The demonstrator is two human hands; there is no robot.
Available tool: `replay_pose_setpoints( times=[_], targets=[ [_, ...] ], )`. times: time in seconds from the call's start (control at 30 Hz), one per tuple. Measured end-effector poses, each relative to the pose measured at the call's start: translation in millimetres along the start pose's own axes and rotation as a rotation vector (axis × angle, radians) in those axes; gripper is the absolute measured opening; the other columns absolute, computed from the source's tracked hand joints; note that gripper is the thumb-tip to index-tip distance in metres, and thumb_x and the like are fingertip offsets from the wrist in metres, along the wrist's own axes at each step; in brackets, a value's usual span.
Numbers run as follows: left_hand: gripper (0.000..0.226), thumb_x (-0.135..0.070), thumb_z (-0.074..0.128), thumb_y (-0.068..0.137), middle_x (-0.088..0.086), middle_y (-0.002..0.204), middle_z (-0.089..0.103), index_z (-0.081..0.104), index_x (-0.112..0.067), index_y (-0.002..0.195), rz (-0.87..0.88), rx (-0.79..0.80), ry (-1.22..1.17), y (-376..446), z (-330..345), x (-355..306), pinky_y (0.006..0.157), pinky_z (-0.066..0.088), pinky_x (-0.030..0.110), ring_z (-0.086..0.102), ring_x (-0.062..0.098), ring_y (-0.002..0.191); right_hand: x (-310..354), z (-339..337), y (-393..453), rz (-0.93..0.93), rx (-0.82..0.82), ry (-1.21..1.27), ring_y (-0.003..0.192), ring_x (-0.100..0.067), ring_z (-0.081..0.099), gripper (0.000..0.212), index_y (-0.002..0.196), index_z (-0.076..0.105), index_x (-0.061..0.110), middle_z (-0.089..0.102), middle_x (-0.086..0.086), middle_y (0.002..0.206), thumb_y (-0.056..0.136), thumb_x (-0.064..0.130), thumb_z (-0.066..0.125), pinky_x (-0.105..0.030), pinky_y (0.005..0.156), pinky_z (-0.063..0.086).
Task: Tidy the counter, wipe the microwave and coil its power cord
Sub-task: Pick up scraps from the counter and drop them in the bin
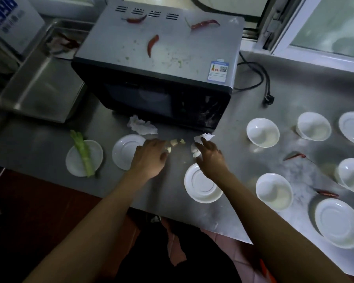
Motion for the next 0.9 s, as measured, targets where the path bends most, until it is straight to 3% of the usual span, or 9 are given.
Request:
replay_pose_setpoints(
  times=[0.1, 0.2, 0.4, 0.57, 0.73, 0.9],
  targets=[
    [0.033, -0.032, 0.048, 0.095, 0.002, 0.130, 0.058, 0.055, -0.022, 0.125, -0.016, 0.027, 0.038, 17, 4, 13, 0.085, 0.049, 0.044, 0.053, 0.027, 0.120, 0, 11, 17, 0.030, 0.034, -0.036, 0.144, -0.031, 0.030, 0.062, 0.151, 0.040, 0.019, 0.025, -0.008, 0.163, 0.093, 0.015, 0.062, -0.043, 0.110, 0.036],
    [0.042, -0.030, 0.051, 0.097, 0.003, 0.145, 0.048, 0.050, -0.019, 0.137, -0.027, 0.030, 0.042, 31, 5, 27, 0.098, 0.044, 0.047, 0.042, 0.027, 0.133, 1, 20, 29, 0.074, 0.033, -0.054, 0.136, -0.037, 0.040, 0.060, 0.147, 0.046, 0.013, 0.033, -0.014, 0.158, 0.089, 0.005, 0.062, -0.044, 0.105, 0.041],
    [0.045, -0.031, 0.053, 0.095, -0.002, 0.148, 0.043, 0.048, -0.024, 0.140, -0.037, -0.024, 0.034, 53, -1, 64, 0.104, 0.038, 0.046, 0.036, 0.022, 0.138, 11, 25, 38, 0.210, -0.036, -0.006, 0.116, -0.037, 0.053, 0.031, 0.114, 0.068, 0.005, 0.058, -0.018, 0.124, 0.085, -0.005, 0.060, -0.039, 0.097, 0.046],
    [0.055, -0.033, 0.054, 0.096, -0.004, 0.152, 0.038, 0.039, -0.031, 0.149, -0.078, -0.001, 0.013, 68, -5, 97, 0.108, 0.034, 0.049, 0.029, 0.024, 0.142, 30, 33, 46, 0.185, -0.139, 0.071, 0.102, -0.038, 0.059, 0.020, 0.104, 0.073, 0.005, 0.065, -0.018, 0.108, 0.089, 0.001, 0.060, -0.039, 0.085, 0.049],
    [0.053, -0.036, 0.055, 0.096, -0.002, 0.149, 0.038, 0.041, -0.037, 0.147, -0.074, 0.034, 0.025, 80, -4, 115, 0.105, 0.037, 0.050, 0.032, 0.029, 0.139, 69, 28, 62, 0.093, -0.247, 0.161, 0.097, -0.038, 0.063, 0.025, 0.101, 0.074, 0.005, 0.069, -0.017, 0.105, 0.082, -0.007, 0.064, -0.039, 0.082, 0.052],
    [0.047, -0.041, 0.058, 0.095, 0.002, 0.150, 0.040, 0.049, -0.035, 0.141, -0.066, 0.047, 0.046, 89, -1, 118, 0.103, 0.036, 0.050, 0.038, 0.030, 0.135, 90, 37, 77, 0.115, -0.204, 0.193, 0.105, -0.030, 0.060, 0.022, 0.110, 0.072, 0.010, 0.067, -0.013, 0.116, 0.093, 0.010, 0.058, -0.029, 0.087, 0.045]
  ],
)
Point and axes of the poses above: each hand's wrist, its own y-axis towards the middle knuckle, its own z-axis out of the palm, x = y × z, the point moved 3 cm from there along y, towards the middle knuckle
